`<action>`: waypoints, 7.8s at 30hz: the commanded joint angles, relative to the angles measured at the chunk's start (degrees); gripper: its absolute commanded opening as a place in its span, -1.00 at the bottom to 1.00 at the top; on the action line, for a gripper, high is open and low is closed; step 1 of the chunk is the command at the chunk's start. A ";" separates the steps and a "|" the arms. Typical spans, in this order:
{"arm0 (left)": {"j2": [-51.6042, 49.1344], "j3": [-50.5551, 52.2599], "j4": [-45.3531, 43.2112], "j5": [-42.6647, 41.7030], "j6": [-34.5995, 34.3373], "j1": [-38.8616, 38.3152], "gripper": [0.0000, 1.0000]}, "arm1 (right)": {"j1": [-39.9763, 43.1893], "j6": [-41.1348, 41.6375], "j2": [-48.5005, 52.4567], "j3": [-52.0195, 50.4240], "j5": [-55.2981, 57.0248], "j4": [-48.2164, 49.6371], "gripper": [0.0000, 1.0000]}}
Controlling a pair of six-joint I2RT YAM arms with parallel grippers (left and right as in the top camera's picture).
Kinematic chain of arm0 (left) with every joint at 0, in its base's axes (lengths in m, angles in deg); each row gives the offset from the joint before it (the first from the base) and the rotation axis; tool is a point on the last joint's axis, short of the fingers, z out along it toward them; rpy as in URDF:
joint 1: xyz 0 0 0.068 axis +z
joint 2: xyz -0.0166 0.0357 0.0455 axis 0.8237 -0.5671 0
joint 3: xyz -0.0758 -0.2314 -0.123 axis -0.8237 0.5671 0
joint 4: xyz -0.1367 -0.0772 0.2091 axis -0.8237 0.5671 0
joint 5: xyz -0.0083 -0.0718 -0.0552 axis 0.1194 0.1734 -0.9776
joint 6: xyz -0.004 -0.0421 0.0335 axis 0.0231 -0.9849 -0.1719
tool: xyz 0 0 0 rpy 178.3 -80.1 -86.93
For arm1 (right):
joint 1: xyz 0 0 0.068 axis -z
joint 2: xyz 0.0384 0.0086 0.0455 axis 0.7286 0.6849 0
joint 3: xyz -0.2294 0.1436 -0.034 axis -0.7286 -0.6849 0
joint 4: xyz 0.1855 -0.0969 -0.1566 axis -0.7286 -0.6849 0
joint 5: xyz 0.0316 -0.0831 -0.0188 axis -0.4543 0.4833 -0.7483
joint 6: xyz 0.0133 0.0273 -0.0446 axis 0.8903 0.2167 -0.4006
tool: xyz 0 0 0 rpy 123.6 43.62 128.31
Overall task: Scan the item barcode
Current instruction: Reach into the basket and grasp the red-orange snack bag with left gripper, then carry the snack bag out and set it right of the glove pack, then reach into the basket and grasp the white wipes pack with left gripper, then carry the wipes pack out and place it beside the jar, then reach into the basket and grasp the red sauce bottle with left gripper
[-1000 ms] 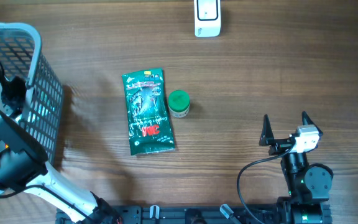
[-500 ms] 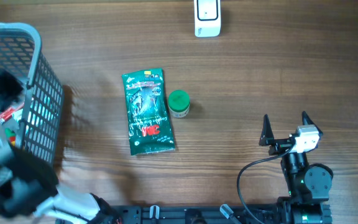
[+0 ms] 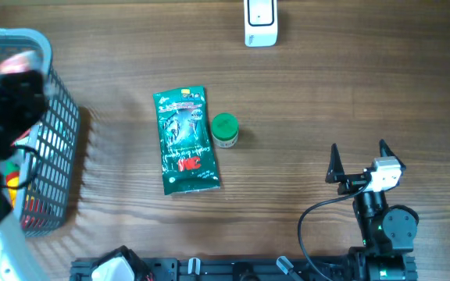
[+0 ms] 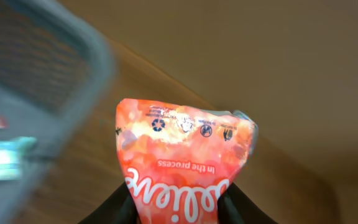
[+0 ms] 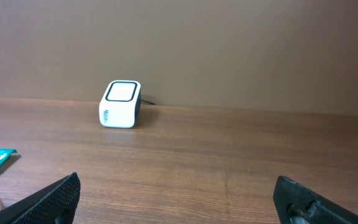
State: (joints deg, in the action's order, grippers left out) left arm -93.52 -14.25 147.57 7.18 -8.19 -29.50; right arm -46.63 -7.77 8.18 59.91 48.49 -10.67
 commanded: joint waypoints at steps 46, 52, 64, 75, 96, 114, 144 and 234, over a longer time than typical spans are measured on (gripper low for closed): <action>-26.29 53.22 -57.79 21.94 -31.36 -75.14 0.27 | -0.28 -1.01 -0.24 -0.07 0.94 0.11 1.00; -23.52 53.20 -57.33 18.32 -31.12 -75.63 1.00 | -0.28 -0.98 -0.24 -0.07 0.92 0.11 0.99; 1.73 37.75 -28.04 44.74 -14.36 -69.48 1.00 | -0.28 -0.98 -0.24 -0.07 0.94 0.11 0.99; 4.90 8.35 -17.62 47.15 -18.49 -26.51 1.00 | -0.28 -1.01 -0.20 -0.07 0.94 0.11 1.00; -35.41 8.37 -6.67 25.94 -46.86 11.45 1.00 | -0.28 -1.03 -0.20 -0.07 0.94 0.11 1.00; -53.31 10.69 -8.85 27.08 -47.63 11.15 0.84 | -0.28 -1.01 -0.20 -0.07 0.94 0.11 1.00; -0.68 0.20 5.90 27.30 -32.39 -17.07 0.10 | -0.28 -1.01 -0.17 -0.07 0.92 0.11 0.99; -32.37 16.50 2.54 41.18 -2.60 21.57 1.00 | -0.28 -1.01 -0.13 -0.07 0.92 0.11 0.99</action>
State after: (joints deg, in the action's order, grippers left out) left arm -122.66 -0.41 150.91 48.81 -12.54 -8.23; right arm -46.63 -7.77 8.20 59.91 48.67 -10.67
